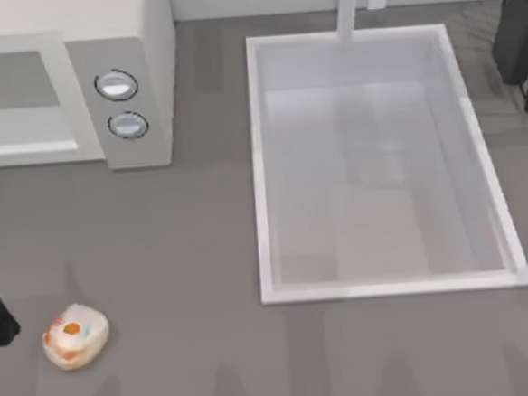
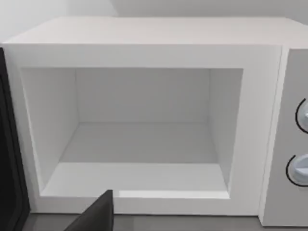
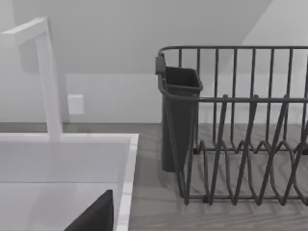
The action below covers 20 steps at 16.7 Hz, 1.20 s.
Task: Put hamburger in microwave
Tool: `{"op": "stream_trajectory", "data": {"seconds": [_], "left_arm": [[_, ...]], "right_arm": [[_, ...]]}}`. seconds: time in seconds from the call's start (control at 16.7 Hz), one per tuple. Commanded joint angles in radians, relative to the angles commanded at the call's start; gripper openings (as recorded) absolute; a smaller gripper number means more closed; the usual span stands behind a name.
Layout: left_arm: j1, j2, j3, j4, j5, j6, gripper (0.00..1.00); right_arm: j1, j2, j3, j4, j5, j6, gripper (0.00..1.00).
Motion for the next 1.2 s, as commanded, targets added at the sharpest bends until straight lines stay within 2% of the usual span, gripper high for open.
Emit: {"op": "stream_trajectory", "data": {"seconds": [0.24,0.48,1.2], "left_arm": [[-0.009,0.034,0.032,-0.027,0.001,0.013,1.00],[-0.053,0.225,0.188,-0.163,0.004,0.076,1.00],[-0.232,1.395,0.814,-0.820,0.007,0.342,1.00]], "right_arm": [[0.000,0.000,0.000,0.000,0.000,0.000,1.00],[0.000,0.000,0.000,0.000,0.000,0.000,1.00],[0.000,0.000,0.000,0.000,0.000,0.000,1.00]]}}
